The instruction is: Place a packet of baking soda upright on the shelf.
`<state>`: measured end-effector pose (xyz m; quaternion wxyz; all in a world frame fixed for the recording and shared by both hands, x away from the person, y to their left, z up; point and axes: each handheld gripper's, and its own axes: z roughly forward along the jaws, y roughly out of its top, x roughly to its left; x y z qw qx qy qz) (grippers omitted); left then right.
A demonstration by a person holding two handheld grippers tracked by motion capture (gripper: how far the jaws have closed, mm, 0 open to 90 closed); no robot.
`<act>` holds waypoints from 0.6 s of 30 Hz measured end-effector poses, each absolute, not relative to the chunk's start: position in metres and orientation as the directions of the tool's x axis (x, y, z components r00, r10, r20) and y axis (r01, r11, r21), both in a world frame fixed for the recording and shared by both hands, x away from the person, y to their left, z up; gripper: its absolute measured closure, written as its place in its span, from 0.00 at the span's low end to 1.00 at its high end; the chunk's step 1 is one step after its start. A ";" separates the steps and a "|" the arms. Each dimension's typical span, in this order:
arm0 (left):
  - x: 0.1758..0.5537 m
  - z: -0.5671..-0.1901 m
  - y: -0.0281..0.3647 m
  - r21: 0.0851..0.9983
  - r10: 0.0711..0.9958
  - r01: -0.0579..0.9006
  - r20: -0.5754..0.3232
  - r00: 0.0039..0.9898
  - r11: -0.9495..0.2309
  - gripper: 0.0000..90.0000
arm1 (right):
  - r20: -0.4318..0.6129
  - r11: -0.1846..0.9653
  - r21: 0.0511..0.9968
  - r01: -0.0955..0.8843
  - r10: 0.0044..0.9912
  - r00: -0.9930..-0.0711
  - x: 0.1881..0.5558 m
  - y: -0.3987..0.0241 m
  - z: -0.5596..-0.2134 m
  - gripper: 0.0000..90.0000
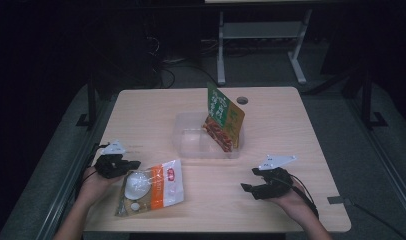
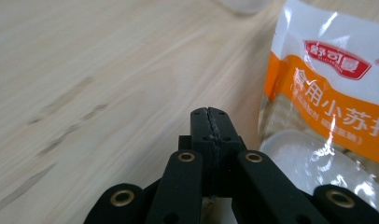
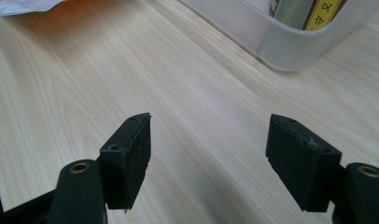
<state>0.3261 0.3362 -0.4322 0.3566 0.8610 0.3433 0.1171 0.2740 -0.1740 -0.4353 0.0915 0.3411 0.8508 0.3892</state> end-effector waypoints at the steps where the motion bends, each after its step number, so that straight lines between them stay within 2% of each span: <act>1: 0.320 -0.431 0.342 0.701 0.690 0.517 -0.049 0.722 -0.492 1.00 | 0.111 0.464 0.724 0.510 0.652 -0.750 0.274 -0.174 -0.435 0.34; 7: 0.281 -0.444 0.363 0.689 0.707 0.556 -0.090 0.701 -0.464 1.00 | 0.113 0.464 0.722 0.513 0.653 -0.749 0.274 -0.174 -0.436 0.34; 9: 0.272 -0.447 0.364 0.661 0.696 0.563 -0.086 0.713 -0.496 1.00 | 0.108 0.467 0.724 0.507 0.650 -0.752 0.274 -0.173 -0.436 0.34; 15: 0.269 -0.451 0.355 0.644 0.678 0.558 -0.083 0.731 -0.523 1.00 | 0.110 0.472 0.718 0.511 0.648 -0.754 0.275 -0.170 -0.436 0.34; 18: 0.270 -0.452 0.347 0.646 0.663 0.561 -0.111 0.741 -0.519 1.00 | 0.109 0.474 0.719 0.509 0.646 -0.755 0.275 -0.170 -0.437 0.34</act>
